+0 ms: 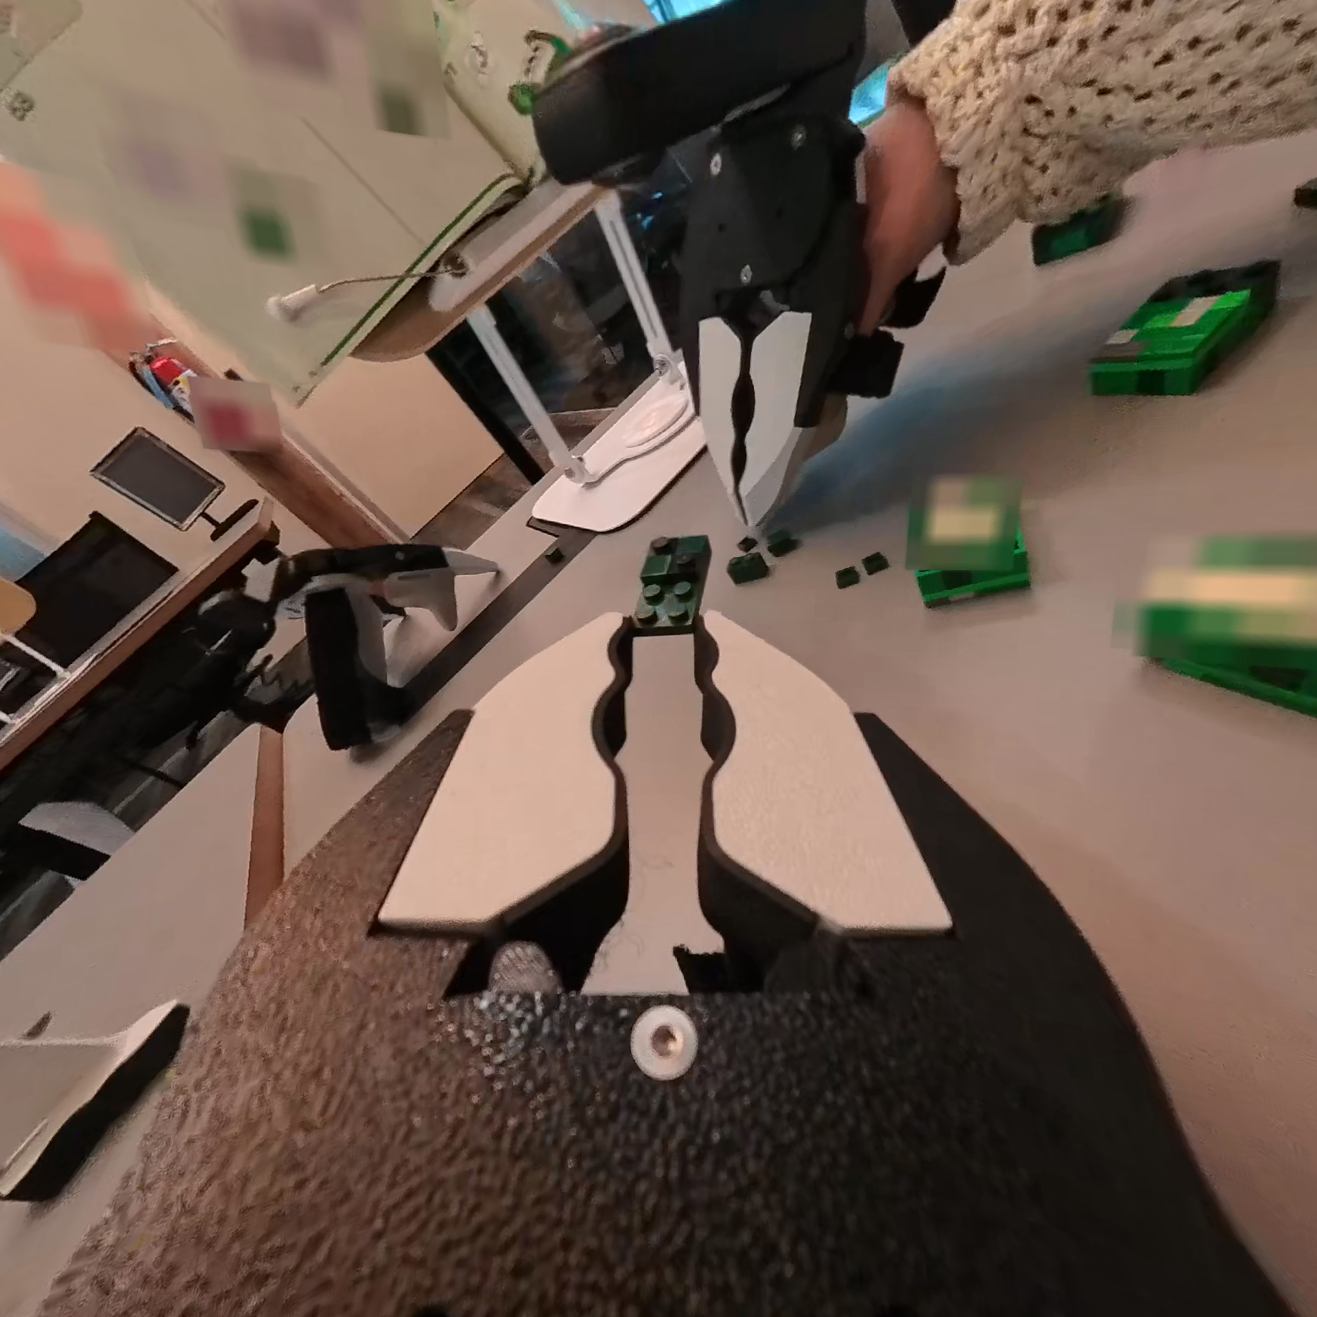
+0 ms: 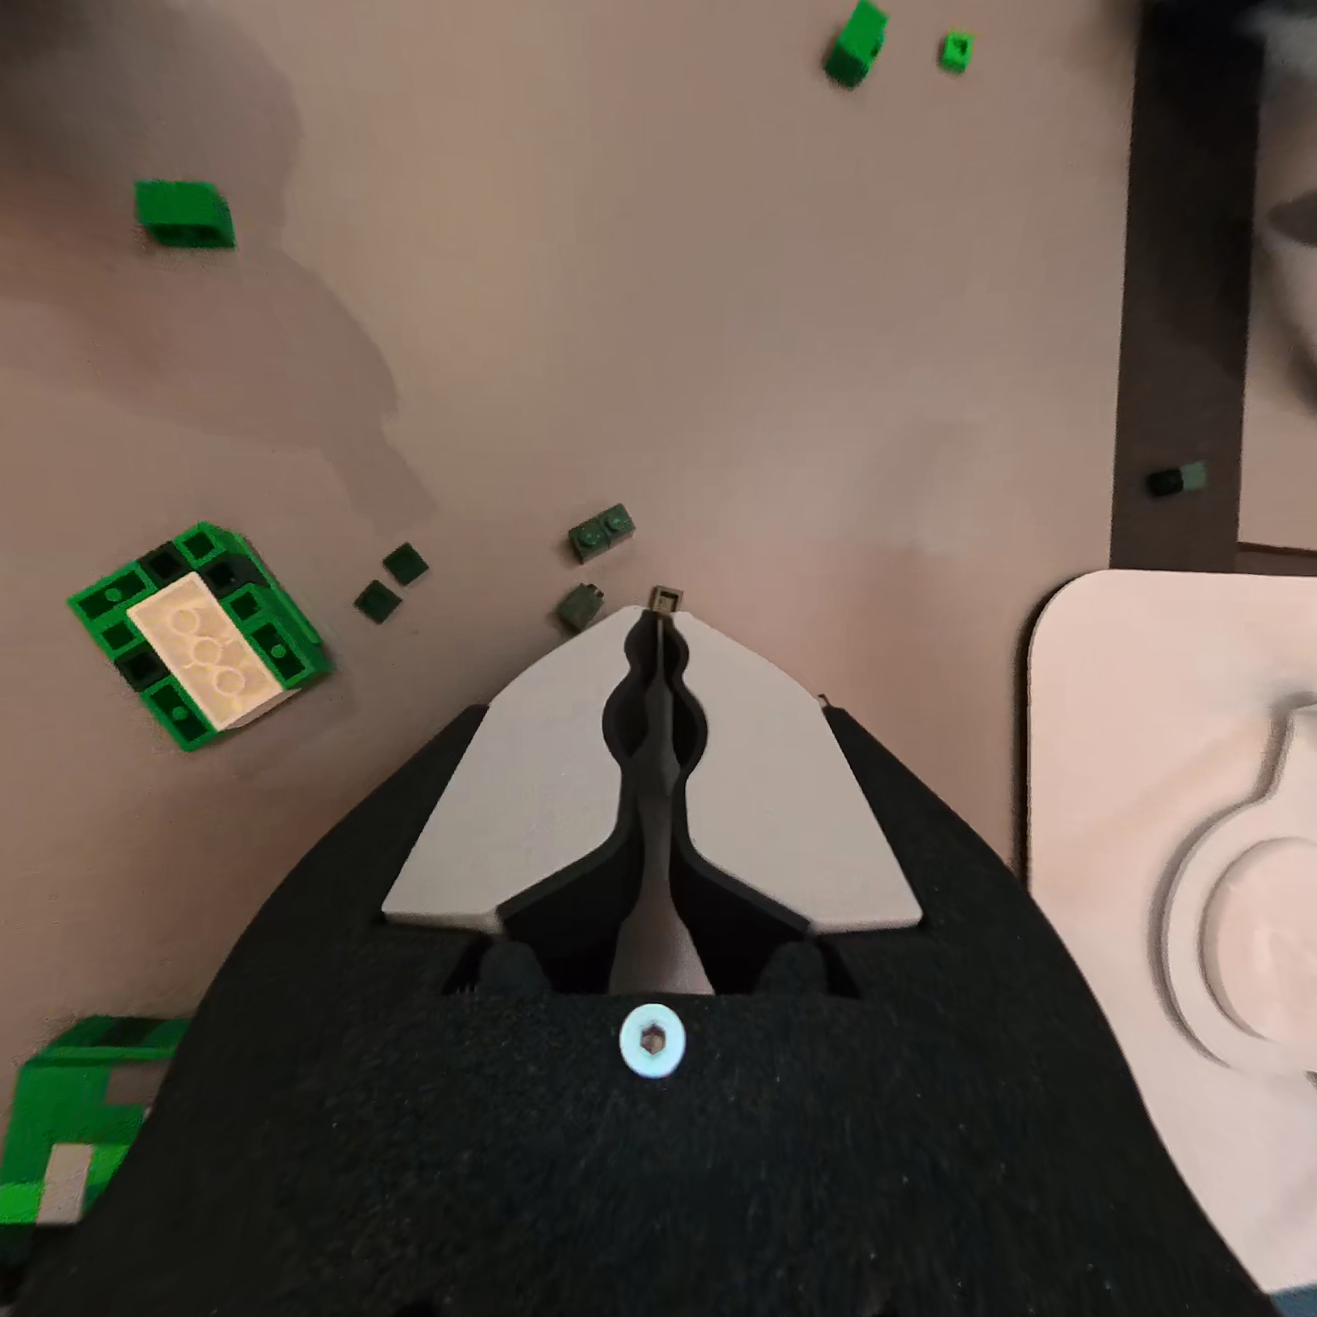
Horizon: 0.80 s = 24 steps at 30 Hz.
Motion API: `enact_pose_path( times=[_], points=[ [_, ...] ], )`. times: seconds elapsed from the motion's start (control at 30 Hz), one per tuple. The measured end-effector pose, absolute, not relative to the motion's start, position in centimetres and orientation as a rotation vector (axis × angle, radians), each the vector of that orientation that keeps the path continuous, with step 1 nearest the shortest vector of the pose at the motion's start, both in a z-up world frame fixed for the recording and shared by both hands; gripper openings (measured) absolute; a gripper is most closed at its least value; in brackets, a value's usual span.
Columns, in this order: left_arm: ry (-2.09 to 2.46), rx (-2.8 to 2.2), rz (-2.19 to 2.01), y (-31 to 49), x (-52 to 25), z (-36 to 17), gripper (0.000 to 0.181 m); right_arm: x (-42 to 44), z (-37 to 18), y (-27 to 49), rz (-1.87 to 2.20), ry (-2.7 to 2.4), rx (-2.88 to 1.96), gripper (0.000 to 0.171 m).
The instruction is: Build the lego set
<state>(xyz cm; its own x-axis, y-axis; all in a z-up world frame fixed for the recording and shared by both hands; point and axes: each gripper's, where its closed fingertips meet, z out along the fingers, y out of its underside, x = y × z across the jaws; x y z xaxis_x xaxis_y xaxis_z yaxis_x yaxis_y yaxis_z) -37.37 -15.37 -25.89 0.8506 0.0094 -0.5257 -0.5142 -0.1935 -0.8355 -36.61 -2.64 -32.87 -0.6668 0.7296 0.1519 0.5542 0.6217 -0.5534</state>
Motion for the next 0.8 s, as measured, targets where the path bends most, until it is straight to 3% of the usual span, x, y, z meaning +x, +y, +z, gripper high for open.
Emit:
enact_pose_path(
  times=[0.17, 0.33, 0.57, 0.8],
  points=[
    [0.431, -1.736, 0.503, -15.3, -36.9, -26.5, 0.016, -36.8, -33.5, -2.7, 0.784, -2.485, -1.217, 0.025],
    [0.379, -1.728, 0.470, -15.5, -37.5, -26.2, 0.015, -37.4, -33.6, -2.5, 0.712, -2.463, -1.166, 0.008],
    [0.409, -1.748, 0.443, -15.1, -36.4, -26.5, 0.015, -36.7, -33.1, -3.7, 0.668, -2.472, -1.057, 0.008],
    [0.515, -1.739, 0.445, -14.2, -33.5, -26.5, 0.015, -31.9, -28.4, -11.2, 0.728, -2.456, -0.759, 0.007]
  ],
)
